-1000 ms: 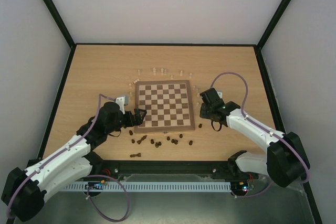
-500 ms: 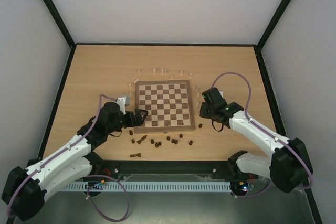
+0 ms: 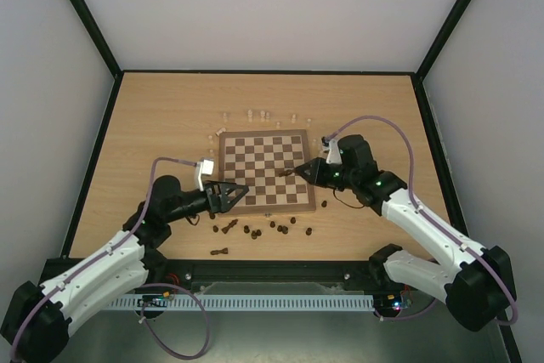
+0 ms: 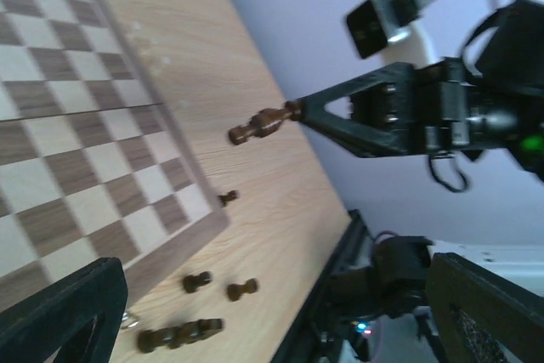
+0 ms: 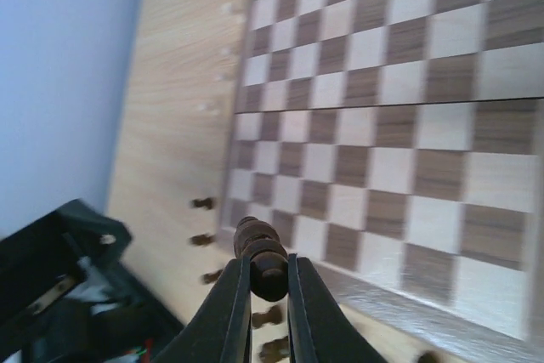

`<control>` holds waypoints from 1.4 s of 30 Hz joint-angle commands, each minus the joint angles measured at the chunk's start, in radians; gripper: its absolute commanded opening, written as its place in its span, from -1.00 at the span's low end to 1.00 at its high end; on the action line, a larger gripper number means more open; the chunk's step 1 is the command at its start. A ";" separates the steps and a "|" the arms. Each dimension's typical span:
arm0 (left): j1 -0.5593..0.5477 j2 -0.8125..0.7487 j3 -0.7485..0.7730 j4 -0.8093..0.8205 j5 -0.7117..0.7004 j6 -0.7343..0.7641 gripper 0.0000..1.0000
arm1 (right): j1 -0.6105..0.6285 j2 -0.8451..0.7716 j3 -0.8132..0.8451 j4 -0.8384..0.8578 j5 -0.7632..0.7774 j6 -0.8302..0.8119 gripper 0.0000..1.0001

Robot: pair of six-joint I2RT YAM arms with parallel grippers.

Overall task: Set up the chess pieces on the board
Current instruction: Pick up the chess piece at the center of the board.

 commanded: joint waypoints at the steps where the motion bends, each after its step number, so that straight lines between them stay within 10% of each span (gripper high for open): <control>1: -0.004 -0.058 -0.049 0.228 0.124 -0.119 0.99 | 0.004 -0.010 -0.060 0.226 -0.290 0.135 -0.90; 21: -0.004 -0.046 -0.159 0.516 0.111 -0.346 0.94 | 0.073 0.021 -0.133 0.576 -0.457 0.384 -0.91; 42: -0.004 -0.015 -0.185 0.561 0.093 -0.368 0.08 | 0.168 0.122 -0.108 0.648 -0.412 0.398 -0.91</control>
